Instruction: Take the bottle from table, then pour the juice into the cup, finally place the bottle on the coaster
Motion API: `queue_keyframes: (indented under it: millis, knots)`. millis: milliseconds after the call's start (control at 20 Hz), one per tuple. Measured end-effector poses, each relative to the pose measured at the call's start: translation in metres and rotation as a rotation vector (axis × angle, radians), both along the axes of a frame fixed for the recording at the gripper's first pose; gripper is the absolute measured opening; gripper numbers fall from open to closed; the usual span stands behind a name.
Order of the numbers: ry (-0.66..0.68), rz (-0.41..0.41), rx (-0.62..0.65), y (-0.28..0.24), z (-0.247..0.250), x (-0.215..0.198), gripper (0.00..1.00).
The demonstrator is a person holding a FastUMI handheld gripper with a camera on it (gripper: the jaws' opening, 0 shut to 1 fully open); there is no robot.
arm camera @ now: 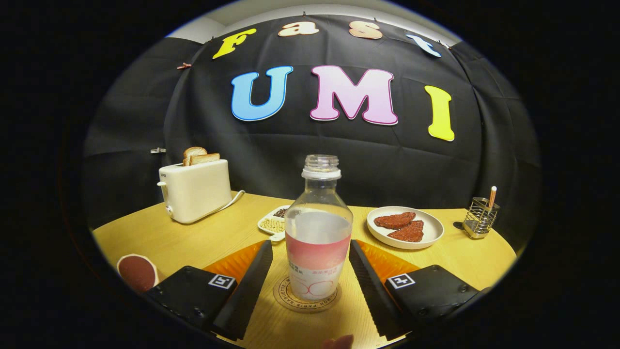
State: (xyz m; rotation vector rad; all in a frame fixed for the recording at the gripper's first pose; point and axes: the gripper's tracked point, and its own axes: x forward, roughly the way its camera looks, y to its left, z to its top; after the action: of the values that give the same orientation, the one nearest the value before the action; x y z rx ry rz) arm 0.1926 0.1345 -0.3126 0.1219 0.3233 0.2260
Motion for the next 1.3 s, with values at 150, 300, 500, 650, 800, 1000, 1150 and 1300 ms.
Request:
queue_keyframes:
  millis: [150,300,500,650,800,1000,1150,1300]
  knots:
    - [-0.004,-0.004,-0.002,-0.007,0.016,-0.012,0.98]
    - [-0.01,-0.014,-0.004,-0.016,0.04,-0.026,0.97]
    - [-0.042,-0.032,-0.002,-0.03,0.085,-0.047,0.97]
    - [-0.09,-0.045,-0.015,-0.047,0.123,-0.059,0.97]
    - [-0.131,-0.064,-0.043,-0.068,0.157,-0.067,0.97]
    - [-0.177,-0.091,-0.088,-0.094,0.198,-0.081,0.97]
    - [-0.192,-0.095,-0.113,-0.101,0.218,-0.095,0.97]
    - [-0.216,-0.108,-0.129,-0.107,0.24,-0.113,0.97]
